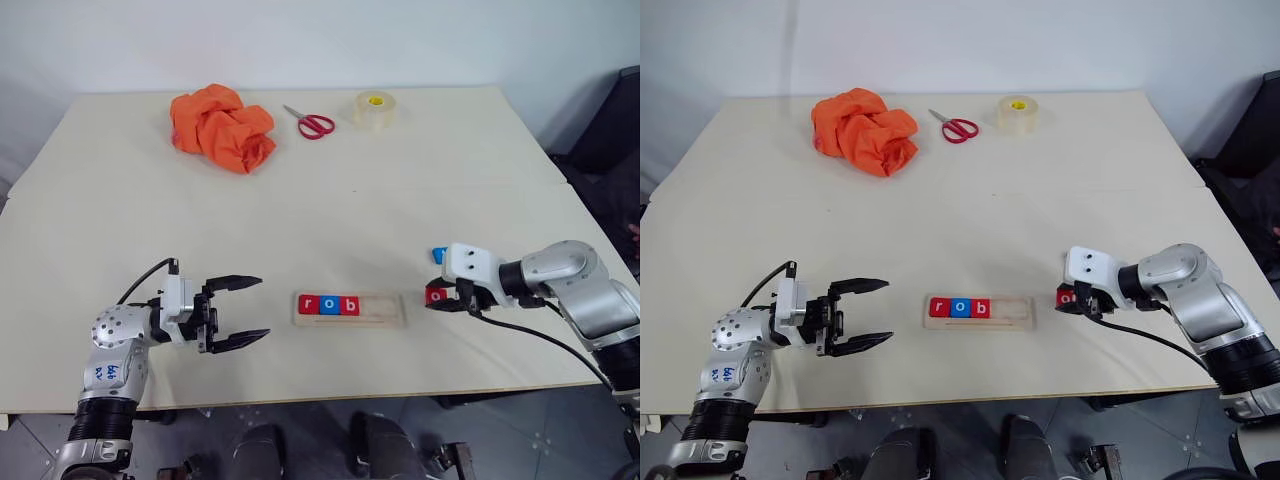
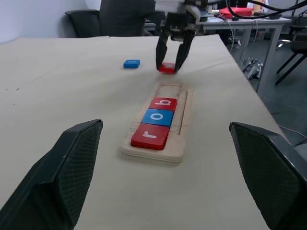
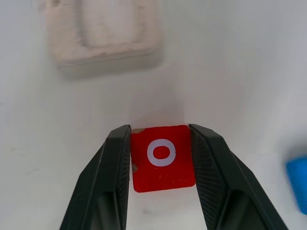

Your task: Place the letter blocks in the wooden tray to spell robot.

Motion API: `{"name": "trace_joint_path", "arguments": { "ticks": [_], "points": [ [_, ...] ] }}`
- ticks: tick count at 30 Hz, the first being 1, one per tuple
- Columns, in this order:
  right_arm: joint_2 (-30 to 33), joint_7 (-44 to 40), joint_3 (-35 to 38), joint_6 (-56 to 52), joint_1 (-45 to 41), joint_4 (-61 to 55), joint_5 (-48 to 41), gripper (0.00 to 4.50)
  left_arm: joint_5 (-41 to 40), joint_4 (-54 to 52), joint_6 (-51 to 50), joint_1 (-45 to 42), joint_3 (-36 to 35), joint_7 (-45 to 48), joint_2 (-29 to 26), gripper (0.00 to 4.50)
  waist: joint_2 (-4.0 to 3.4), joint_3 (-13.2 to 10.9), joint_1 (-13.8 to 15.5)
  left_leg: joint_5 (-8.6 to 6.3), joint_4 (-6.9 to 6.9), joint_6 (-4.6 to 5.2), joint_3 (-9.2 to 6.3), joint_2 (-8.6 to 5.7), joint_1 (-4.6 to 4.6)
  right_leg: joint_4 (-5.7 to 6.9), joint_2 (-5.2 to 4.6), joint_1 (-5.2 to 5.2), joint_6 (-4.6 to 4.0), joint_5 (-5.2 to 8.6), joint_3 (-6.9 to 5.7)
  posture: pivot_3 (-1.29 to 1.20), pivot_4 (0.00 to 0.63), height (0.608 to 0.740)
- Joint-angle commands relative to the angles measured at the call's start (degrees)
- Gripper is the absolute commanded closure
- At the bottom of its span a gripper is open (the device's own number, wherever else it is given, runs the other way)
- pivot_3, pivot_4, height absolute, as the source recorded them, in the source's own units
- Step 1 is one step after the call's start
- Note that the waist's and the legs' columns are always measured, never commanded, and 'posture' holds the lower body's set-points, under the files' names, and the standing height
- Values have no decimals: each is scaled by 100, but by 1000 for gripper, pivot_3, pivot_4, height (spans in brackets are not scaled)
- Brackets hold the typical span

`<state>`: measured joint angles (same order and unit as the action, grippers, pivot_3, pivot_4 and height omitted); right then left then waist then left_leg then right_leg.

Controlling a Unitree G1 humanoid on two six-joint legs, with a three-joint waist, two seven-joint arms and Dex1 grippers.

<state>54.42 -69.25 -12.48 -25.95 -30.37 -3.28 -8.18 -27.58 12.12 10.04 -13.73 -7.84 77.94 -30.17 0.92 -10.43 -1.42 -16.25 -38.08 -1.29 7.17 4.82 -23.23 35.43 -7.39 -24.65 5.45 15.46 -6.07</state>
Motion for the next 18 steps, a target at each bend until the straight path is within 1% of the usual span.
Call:
{"name": "trace_joint_path", "arguments": {
  "ticks": [1, 5, 8, 13, 18],
  "points": [
    [-14, 142, 289, -935, 53, -1024, -400, 3068, -77, 3, 60, -116, 4, 76, -28, 0, 0, 0, -6, -1, 0, -1, -1, 0, 0, 0, 0, 0, -1, 0, 0, 0, 150, 740],
    [-284, 508, 64, -1880, -10, -1798, -568, 3068, -65, 50, 77, -161, 22, 111, -2, 0, 0, 0, -11, -2, 1, 0, -2, 1, 0, 0, 0, 0, -2, 1, 0, 0, 150, 740],
    [-571, 837, -234, -2304, -176, -1923, -440, 3068, -58, 71, 90, -188, 36, 116, 21, 0, 0, 0, -11, -2, 1, 0, -3, 1, 0, 1, -1, 0, -3, 1, 0, 0, 150, 740],
    [-931, 1178, -644, -2616, -416, -1971, -332, 3068, -66, 47, 96, -179, 62, 104, 41, 0, 0, 0, -11, -2, 0, 1, -3, -1, -4, 1, -3, -2, -3, 2, -1, 0, 150, 740],
    [-1045, 1184, -883, -2552, -562, -1904, -332, 3068, -88, -18, 95, -102, 32, 80, 18, 0, 0, 0, -9, -2, 0, 2, -3, -1, -5, 1, -2, -2, -3, 2, -1, 0, 150, 740]
  ]
}}
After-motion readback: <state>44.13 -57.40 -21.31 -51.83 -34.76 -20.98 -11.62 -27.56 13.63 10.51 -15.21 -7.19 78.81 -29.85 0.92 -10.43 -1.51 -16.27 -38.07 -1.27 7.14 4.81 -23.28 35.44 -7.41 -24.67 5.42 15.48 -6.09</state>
